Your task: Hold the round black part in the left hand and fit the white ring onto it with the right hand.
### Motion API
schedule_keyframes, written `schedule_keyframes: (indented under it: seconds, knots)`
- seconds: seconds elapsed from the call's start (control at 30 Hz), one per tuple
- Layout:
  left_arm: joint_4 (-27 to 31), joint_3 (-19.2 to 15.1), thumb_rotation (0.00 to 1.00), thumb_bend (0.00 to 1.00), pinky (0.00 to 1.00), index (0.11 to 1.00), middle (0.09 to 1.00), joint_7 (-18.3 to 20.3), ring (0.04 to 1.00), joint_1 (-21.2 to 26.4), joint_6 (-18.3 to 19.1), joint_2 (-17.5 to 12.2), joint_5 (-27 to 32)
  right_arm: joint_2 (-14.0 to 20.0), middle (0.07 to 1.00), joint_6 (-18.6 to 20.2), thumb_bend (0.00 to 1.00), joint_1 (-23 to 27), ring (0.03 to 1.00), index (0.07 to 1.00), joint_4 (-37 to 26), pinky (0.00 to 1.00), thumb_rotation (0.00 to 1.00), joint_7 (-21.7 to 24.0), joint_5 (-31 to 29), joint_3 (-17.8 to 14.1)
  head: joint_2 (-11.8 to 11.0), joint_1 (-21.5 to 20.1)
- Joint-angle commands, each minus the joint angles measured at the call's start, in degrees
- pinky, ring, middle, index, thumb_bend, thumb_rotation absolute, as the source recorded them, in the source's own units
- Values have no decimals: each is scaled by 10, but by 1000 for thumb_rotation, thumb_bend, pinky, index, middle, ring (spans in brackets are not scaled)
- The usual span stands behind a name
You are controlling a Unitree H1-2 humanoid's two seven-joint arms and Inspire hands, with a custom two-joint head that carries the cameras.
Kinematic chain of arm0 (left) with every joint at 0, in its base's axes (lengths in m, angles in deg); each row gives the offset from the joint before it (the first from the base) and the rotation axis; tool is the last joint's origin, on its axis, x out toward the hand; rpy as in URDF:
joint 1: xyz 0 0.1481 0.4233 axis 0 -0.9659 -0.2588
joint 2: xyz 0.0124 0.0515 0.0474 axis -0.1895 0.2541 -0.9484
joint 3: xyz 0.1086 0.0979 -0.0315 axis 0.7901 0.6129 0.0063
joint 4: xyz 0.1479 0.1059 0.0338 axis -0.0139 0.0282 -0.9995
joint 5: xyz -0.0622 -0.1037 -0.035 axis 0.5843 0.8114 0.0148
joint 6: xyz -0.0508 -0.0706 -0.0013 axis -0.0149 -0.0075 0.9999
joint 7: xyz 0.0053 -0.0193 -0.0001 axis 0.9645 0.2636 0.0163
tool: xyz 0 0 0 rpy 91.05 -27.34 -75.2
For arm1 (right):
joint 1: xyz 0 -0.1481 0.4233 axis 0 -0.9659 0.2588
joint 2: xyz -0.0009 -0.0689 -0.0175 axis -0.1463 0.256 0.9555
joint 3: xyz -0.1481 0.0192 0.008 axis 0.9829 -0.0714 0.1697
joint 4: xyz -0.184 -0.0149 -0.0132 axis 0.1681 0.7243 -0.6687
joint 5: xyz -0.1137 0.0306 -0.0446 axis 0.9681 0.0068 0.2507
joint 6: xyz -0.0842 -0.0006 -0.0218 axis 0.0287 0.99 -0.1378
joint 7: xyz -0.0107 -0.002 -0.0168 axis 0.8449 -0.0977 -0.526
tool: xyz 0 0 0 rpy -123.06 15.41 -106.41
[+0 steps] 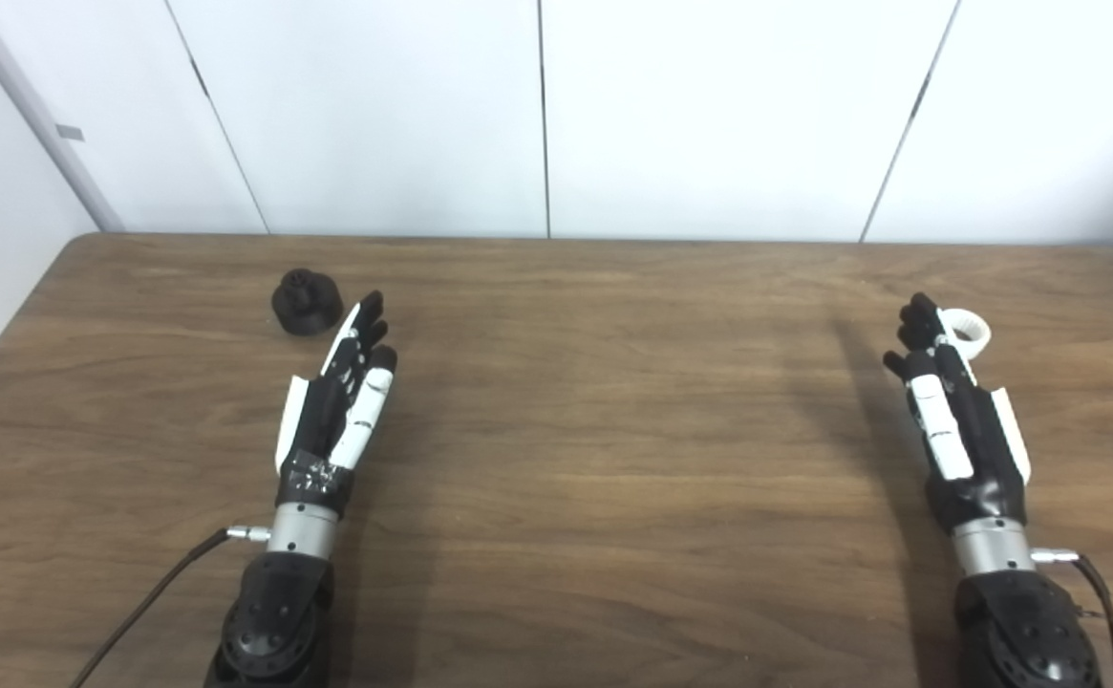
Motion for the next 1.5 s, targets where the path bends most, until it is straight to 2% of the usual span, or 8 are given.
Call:
schedule_keyframes:
  seconds: [0.0,0.53,0.8,0.97,1.07,1.2,1.33,1.47]
  knots:
    - [-32,0,769,535,936,965,975,-1,962,-14,-26,1,0,-4,959,-19,336,-12,972,952,12,917,796,-1,-1,2,-1,-2]
    - [-46,-5,768,527,932,963,971,-3,957,-13,-46,-1,5,-8,961,-28,344,-13,979,951,21,933,801,-4,3,4,-13,-4]
    - [-43,-24,741,554,877,942,951,-43,934,-9,-68,-14,-47,-7,966,-27,360,-14,987,956,27,957,812,-2,-2,3,-25,15]
    - [-51,-49,630,590,841,915,917,-103,899,3,-80,-16,-109,-1,959,-38,338,-11,969,949,41,912,810,-3,8,6,-36,28]
    - [-78,-59,447,618,808,913,909,-138,887,15,-117,-21,-129,-2,959,-34,383,-10,973,946,46,925,791,-1,-2,3,-42,28]
    - [-121,-44,296,676,833,936,920,-245,900,33,-138,-41,-209,-4,952,-34,393,-10,968,938,50,916,773,-2,-3,2,-51,38]
    - [-172,-12,250,749,844,976,968,-350,922,61,-139,-73,-249,-2,955,-41,377,-9,968,946,57,916,775,0,-5,2,-55,54]
    - [-225,0,233,762,892,998,986,-393,953,90,-138,-98,-258,3,952,-48,361,-7,965,945,66,913,794,1,-3,2,-62,70]
